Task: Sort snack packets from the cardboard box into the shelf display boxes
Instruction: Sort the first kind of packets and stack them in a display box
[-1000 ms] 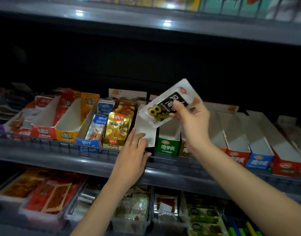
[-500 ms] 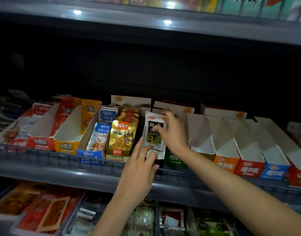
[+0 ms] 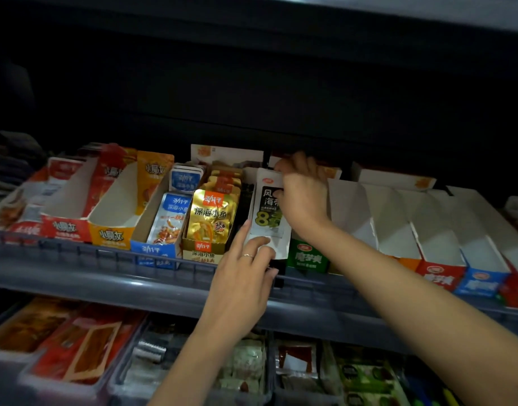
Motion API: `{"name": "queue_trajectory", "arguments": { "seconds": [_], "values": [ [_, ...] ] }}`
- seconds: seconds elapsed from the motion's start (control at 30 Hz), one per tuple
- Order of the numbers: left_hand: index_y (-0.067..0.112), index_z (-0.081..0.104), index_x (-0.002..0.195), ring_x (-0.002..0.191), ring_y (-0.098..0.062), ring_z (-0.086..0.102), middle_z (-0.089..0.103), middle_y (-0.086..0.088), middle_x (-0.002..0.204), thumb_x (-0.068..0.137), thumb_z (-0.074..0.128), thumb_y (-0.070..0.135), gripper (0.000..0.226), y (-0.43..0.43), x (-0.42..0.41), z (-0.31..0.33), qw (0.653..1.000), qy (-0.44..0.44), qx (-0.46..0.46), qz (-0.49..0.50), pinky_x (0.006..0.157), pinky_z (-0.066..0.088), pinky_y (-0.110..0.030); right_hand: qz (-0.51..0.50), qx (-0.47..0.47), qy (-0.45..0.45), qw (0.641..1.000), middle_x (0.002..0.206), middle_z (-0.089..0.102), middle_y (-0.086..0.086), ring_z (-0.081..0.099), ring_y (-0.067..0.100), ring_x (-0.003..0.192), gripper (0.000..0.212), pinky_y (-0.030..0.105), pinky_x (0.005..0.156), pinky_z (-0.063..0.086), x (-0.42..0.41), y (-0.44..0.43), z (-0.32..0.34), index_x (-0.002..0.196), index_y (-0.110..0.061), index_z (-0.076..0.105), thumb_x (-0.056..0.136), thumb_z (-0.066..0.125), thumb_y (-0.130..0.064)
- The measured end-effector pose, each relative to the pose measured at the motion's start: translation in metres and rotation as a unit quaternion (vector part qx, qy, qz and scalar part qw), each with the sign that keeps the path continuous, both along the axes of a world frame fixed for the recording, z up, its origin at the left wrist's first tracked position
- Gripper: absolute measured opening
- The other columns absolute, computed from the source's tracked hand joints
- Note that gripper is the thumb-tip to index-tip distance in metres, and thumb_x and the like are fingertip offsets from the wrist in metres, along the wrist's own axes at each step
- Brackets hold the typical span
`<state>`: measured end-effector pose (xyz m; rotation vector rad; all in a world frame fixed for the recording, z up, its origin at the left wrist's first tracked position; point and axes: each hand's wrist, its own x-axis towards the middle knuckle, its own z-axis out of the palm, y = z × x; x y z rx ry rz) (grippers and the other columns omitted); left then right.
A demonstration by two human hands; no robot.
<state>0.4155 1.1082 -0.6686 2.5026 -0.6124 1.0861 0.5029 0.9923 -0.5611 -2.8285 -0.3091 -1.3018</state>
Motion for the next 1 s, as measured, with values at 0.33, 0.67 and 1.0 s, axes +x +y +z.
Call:
{"name": "queue_trajectory", "arguments": {
  "seconds": [0.33, 0.67, 1.0],
  "values": [
    [0.020, 0.053, 0.100, 0.143, -0.025, 0.024, 0.058, -0.002, 0.125, 0.093, 0.035, 0.034, 0.023, 0.000, 0.000, -0.001, 1.000, 0.005, 0.004, 0.005, 0.098, 0.043, -0.034, 0.032, -0.097, 0.110, 0.989, 0.112, 0.059, 0.006, 0.054, 0.026, 0.104, 0.032, 0.037, 0.094, 0.033, -0.007, 0.005, -0.004, 0.116, -0.018, 0.054, 0.086, 0.053, -0.008],
    [0.018, 0.056, 0.101, 0.143, -0.025, 0.023, 0.058, -0.002, 0.126, 0.093, 0.034, 0.033, 0.028, 0.000, -0.001, 0.000, 1.000, 0.009, 0.006, 0.003, 0.094, 0.046, -0.032, -0.083, -0.193, 0.260, 0.942, 0.158, -0.002, 0.011, -0.002, 0.033, 0.145, 0.067, 0.058, 0.110, -0.015, -0.019, 0.011, -0.007, 0.151, -0.029, 0.017, 0.093, 0.050, -0.028],
    [0.017, 0.055, 0.104, 0.145, -0.025, 0.020, 0.056, -0.003, 0.128, 0.093, 0.034, 0.031, 0.027, 0.000, -0.001, -0.003, 1.000, 0.021, -0.013, -0.013, 0.102, 0.039, -0.034, -0.101, -0.201, 0.286, 0.931, 0.159, -0.001, 0.009, -0.005, 0.031, 0.146, 0.073, 0.053, 0.114, -0.004, -0.017, 0.015, -0.010, 0.150, -0.027, 0.018, 0.089, 0.055, -0.042]
  ]
}}
